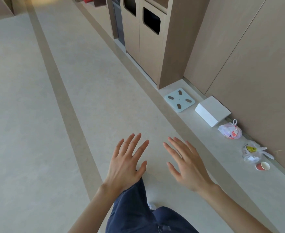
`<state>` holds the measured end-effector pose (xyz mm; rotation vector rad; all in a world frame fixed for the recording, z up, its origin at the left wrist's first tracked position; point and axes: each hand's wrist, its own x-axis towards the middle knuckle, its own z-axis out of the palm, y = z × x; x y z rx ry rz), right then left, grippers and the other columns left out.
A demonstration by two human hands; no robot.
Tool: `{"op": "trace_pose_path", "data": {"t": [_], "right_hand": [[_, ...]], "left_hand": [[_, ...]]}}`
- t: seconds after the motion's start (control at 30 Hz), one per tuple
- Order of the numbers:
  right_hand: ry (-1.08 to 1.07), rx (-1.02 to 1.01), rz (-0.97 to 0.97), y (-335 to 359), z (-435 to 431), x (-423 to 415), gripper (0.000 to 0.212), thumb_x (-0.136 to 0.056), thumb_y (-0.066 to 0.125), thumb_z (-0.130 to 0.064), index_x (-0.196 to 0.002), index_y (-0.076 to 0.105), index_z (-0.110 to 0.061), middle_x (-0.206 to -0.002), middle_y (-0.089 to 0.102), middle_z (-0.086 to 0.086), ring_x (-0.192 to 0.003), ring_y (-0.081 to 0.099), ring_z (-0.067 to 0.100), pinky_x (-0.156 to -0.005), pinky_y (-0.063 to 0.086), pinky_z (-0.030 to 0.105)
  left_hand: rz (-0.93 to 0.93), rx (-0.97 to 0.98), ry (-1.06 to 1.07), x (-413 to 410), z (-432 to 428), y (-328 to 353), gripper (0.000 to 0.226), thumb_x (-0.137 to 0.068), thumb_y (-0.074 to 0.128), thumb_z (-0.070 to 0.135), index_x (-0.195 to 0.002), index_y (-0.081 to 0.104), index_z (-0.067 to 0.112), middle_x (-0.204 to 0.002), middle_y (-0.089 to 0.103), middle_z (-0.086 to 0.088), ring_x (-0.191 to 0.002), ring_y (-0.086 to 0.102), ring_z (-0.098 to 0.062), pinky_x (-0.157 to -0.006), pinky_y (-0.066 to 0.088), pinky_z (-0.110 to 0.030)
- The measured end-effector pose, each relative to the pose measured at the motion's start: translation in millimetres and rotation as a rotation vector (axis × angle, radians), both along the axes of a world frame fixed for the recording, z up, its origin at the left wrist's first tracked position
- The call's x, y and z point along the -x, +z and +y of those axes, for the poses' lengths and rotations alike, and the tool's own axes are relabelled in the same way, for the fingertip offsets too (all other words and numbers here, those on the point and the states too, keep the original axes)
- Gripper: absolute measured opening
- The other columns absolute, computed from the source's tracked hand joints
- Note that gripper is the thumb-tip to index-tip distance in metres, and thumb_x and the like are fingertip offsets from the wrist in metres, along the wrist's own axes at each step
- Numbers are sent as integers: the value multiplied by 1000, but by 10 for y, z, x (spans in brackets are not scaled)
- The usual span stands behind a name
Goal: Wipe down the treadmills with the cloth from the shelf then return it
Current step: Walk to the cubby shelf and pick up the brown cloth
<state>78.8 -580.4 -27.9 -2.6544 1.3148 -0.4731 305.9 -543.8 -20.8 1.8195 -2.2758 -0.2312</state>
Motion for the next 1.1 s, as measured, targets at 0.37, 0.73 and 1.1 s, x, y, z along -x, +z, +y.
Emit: {"op": "trace_pose_path", "data": {"t": [0.37,0.73,1.1], "right_hand": [[-36,-5,89,67,-1501,-816,61,-83,67,-38,-137,50,-16,-141,50,6,-127,50,24,-101,44,50],[-176,90,57,274,-3010,-1561,53,-86,55,-42,-131,57,-13,-134,56,9,-123,54,30,-94,48,52],[-106,-52,103,-42,-4136,-1777,55,-91,34,-47,-131,57,-16,-134,57,5,-121,56,23,-97,47,45]], "left_hand": [[-78,-27,-52,-857,-1583,22,54,-87,48,44,-138,48,24,-145,44,-6,-134,40,-29,-107,29,-51],[-78,81,-119,-1711,-3135,292,53,-90,40,45,-137,49,22,-143,46,-5,-134,39,-28,-108,32,-49],[-114,-24,-45,-1848,-4156,-46,53,-91,36,48,-137,49,25,-139,51,-5,-127,48,-28,-103,40,-50]]}}
